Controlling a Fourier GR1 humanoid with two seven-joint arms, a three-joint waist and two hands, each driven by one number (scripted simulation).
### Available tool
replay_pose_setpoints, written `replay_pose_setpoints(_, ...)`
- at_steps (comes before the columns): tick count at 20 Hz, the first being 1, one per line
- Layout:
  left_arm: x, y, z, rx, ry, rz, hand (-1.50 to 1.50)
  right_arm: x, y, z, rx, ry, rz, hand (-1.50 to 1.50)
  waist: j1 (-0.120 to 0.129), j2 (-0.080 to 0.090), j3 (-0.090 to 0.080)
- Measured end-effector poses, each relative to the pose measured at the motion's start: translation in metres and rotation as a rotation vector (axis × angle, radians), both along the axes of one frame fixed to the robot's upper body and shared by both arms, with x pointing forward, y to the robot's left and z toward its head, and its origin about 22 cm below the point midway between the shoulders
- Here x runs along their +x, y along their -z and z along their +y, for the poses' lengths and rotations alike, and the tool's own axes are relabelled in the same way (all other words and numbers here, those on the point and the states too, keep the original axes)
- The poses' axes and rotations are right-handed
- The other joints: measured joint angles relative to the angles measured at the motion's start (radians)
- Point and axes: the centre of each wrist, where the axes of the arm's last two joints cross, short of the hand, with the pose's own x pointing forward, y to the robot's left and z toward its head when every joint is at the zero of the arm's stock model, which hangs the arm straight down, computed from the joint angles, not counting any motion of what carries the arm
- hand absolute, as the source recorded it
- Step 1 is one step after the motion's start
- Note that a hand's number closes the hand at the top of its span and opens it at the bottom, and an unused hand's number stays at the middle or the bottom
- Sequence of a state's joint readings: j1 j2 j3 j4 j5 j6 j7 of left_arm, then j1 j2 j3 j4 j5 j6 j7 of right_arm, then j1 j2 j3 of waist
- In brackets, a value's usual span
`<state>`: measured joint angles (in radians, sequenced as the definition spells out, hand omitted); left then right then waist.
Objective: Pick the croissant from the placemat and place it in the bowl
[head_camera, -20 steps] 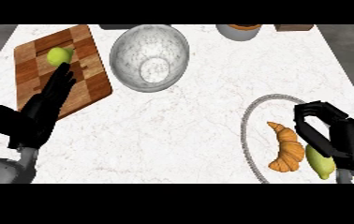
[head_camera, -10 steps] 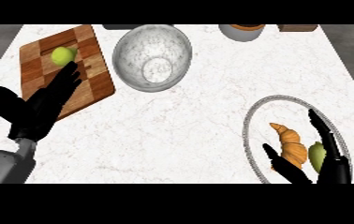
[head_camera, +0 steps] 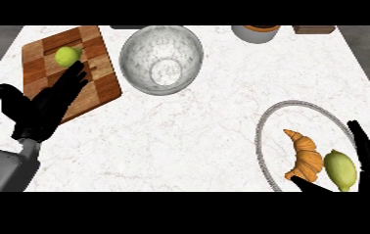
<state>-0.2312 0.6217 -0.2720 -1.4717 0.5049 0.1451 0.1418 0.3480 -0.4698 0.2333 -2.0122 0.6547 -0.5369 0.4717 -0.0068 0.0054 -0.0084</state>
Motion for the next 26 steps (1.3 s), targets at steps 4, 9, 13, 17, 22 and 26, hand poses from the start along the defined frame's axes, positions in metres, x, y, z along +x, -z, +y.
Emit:
replay_pose_setpoints(4, 0.003, -0.002, -0.003, 0.002, 0.016, -0.006, 0.0, 0.005, -0.028, 0.01, -0.047, 0.02, 0.176, -1.5, 0.015, 0.001, 0.0)
replay_pose_setpoints(9, 0.01, -0.006, -0.007, -0.004, 0.031, -0.007, 0.0, 0.024, -0.065, 0.034, -0.087, 0.016, 0.336, -1.5, 0.028, 0.001, 0.003)
replay_pose_setpoints(13, 0.01, -0.006, -0.006, -0.009, 0.038, 0.0, 0.0, 0.044, -0.08, 0.047, -0.11, -0.008, 0.411, -1.5, 0.033, -0.001, 0.004)
replay_pose_setpoints(17, 0.01, -0.002, -0.003, -0.008, 0.029, 0.001, 0.0, 0.057, -0.087, 0.05, -0.107, -0.028, 0.472, -1.5, 0.026, -0.002, 0.005)
replay_pose_setpoints(22, 0.008, 0.001, -0.006, -0.005, 0.025, 0.004, 0.0, 0.069, -0.088, 0.053, -0.112, -0.04, 0.531, -1.5, 0.02, -0.004, 0.006)
replay_pose_setpoints(26, 0.004, 0.007, -0.005, -0.007, 0.02, 0.004, 0.0, 0.076, -0.084, 0.058, -0.119, -0.041, 0.567, -1.5, 0.018, -0.005, 0.006)
